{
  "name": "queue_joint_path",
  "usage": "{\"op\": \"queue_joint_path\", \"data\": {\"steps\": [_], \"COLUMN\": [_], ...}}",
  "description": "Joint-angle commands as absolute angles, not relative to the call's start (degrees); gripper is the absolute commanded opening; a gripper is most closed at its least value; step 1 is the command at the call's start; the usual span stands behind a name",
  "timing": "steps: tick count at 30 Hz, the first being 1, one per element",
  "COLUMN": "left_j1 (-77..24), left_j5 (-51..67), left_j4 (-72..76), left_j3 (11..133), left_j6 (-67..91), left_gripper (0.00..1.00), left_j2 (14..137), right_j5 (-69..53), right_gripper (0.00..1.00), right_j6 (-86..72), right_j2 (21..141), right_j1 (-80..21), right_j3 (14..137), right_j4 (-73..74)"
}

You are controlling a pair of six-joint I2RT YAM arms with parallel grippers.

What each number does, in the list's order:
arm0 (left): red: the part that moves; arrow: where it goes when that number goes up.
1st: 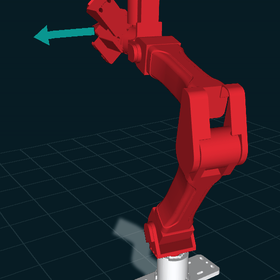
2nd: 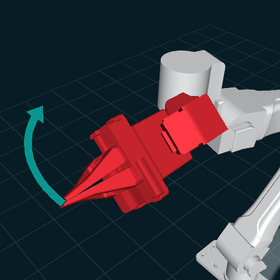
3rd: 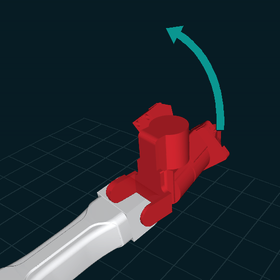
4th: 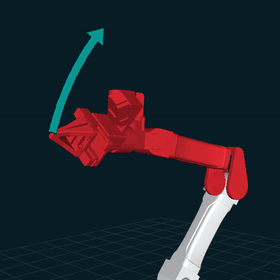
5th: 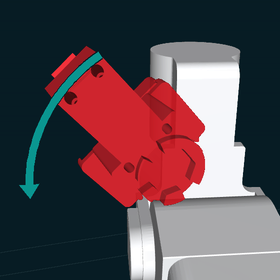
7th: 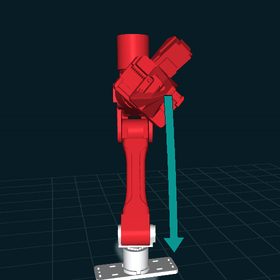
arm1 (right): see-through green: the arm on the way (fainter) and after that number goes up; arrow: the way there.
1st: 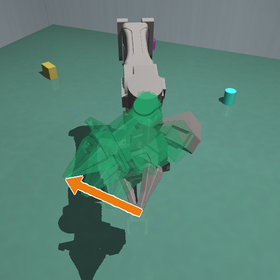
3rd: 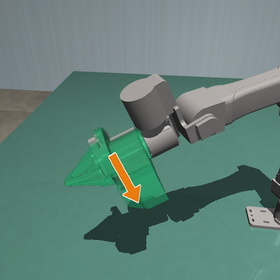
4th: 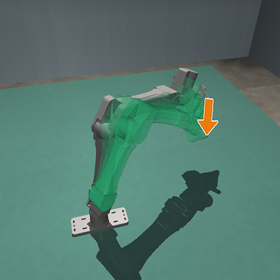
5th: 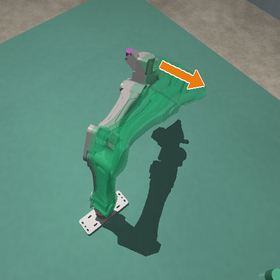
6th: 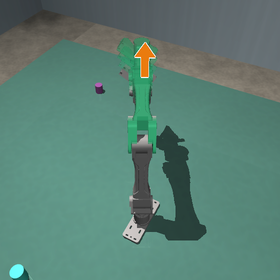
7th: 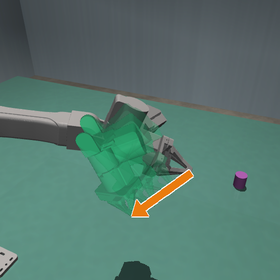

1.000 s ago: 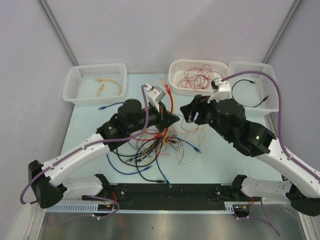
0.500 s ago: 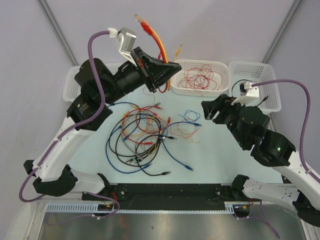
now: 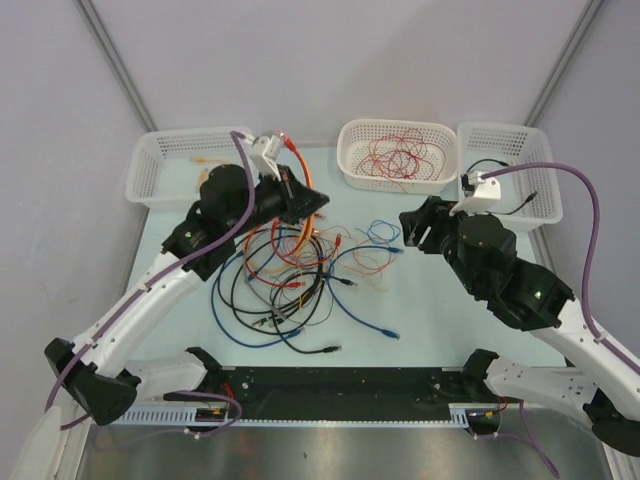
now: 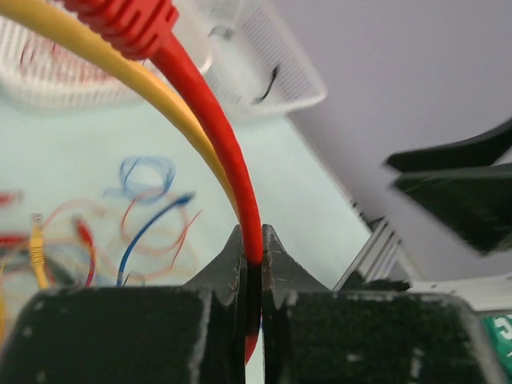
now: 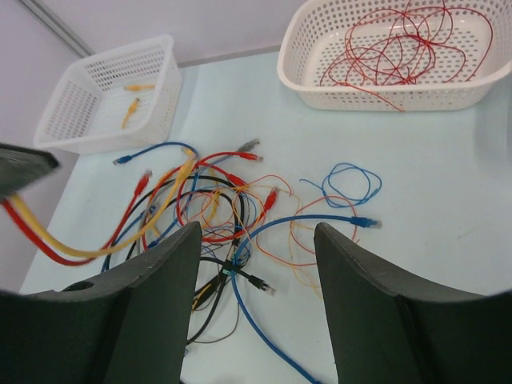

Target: Untangle the cables

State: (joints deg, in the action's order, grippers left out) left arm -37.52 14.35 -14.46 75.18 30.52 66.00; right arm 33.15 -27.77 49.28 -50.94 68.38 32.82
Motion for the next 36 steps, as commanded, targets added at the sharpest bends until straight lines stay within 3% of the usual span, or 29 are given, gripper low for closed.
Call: {"op": "queue_joint_path", "data": {"steps": [1,5,7,8,10,11,13,18,22,27,36], "left_j1": [-35.2,-35.2,-35.2,-35.2,-35.2,-35.2,-35.2,-35.2,-35.2,-36.4,-50.3], "left_j5": [14.6,13.6,13.6,13.6,13.4,13.1,12.0,9.8,8.5,11.1,4.6], "left_j4": [-12.0,-14.9,-15.7,-16.0,-16.9,-17.0,-17.5,-18.9,-18.9,-17.3,-25.8], "left_j3": [66.1,62.5,60.7,59.7,58.9,58.5,58.1,57.7,56.2,53.4,59.4], "left_j6": [33.0,31.3,30.7,30.0,29.0,28.7,28.0,26.5,25.7,24.2,11.6], "left_gripper": [0.00,0.01,0.07,0.27,0.44,0.58,0.64,0.64,0.55,0.61,0.56], "left_j2": [63.9,64.5,63.9,63.5,62.6,62.2,61.4,60.6,60.7,62.6,78.1], "right_j5": [32.0,30.0,29.5,29.1,28.9,28.7,28.2,27.2,26.9,24.3,22.7], "right_gripper": [0.63,0.63,0.63,0.63,0.63,0.63,0.63,0.62,0.63,0.63,0.62], "right_j6": [-27.7,-28.6,-29.0,-29.1,-29.1,-29.1,-29.2,-29.4,-29.2,-28.9,-29.0], "right_j2": [49.5,50.3,50.6,50.6,50.7,50.8,51.1,51.7,51.6,53.5,56.0], "right_j1": [-49.8,-49.1,-49.0,-48.9,-48.8,-48.7,-48.3,-48.2,-48.2,-48.1,-46.9], "right_j3": [67.1,65.5,64.7,64.5,63.9,63.7,63.5,63.5,62.9,60.1,57.5], "right_j4": [31.9,31.3,31.0,30.9,30.6,30.3,30.0,29.6,30.1,29.7,28.8]}}
